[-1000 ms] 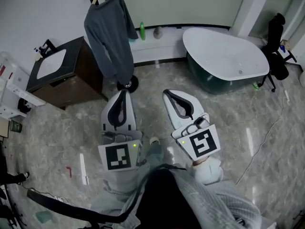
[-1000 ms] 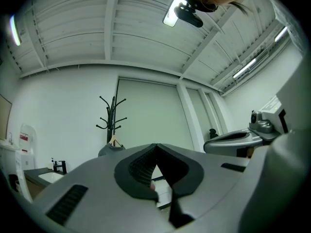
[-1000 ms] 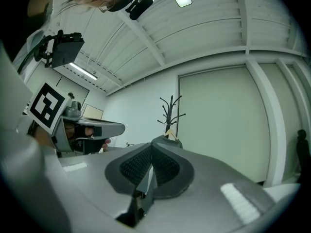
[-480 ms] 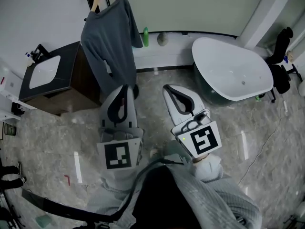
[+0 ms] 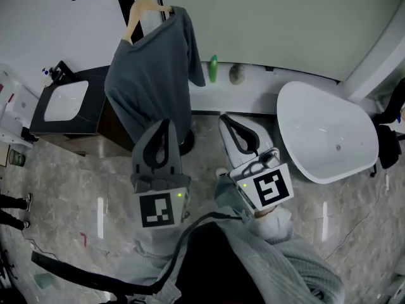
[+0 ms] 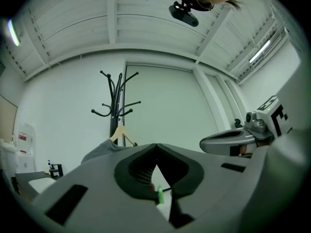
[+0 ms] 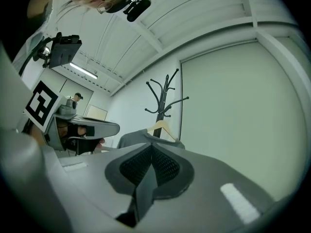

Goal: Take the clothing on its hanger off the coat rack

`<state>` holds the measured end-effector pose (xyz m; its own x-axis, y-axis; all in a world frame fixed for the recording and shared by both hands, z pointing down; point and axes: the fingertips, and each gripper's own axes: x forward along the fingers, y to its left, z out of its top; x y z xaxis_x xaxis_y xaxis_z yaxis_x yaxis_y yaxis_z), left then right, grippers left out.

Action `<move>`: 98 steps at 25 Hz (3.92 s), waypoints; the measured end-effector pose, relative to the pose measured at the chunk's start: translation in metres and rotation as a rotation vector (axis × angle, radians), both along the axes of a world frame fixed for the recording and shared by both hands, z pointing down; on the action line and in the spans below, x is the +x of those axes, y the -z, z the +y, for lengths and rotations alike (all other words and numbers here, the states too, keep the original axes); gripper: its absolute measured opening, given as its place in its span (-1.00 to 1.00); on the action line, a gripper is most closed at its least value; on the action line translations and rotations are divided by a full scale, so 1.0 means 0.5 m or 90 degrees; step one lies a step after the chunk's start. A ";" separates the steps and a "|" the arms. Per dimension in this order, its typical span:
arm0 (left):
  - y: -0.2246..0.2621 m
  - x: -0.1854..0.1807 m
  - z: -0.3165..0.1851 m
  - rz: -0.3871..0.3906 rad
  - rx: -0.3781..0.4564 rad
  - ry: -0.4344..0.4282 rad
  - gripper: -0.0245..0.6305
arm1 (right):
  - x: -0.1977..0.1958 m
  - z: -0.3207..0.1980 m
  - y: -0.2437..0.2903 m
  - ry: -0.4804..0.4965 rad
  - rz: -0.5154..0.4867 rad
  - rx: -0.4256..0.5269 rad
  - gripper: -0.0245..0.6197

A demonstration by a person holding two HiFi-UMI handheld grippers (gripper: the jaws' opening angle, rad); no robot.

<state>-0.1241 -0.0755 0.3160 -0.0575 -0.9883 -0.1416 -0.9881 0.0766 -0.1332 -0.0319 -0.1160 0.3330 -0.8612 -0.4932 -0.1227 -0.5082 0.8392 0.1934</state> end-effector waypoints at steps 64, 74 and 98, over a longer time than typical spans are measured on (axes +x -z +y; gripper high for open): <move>0.109 -0.449 -0.515 -0.414 -0.341 0.579 -0.61 | -0.592 -0.658 0.140 0.286 0.171 0.359 -0.56; 0.130 -0.439 -0.519 -0.442 -0.333 0.574 -0.63 | -0.578 -0.658 0.158 0.244 0.166 0.389 -0.58; 0.160 -0.118 -0.829 -0.499 -0.169 0.202 -0.63 | -0.136 -0.898 0.196 -0.133 0.262 0.324 -0.58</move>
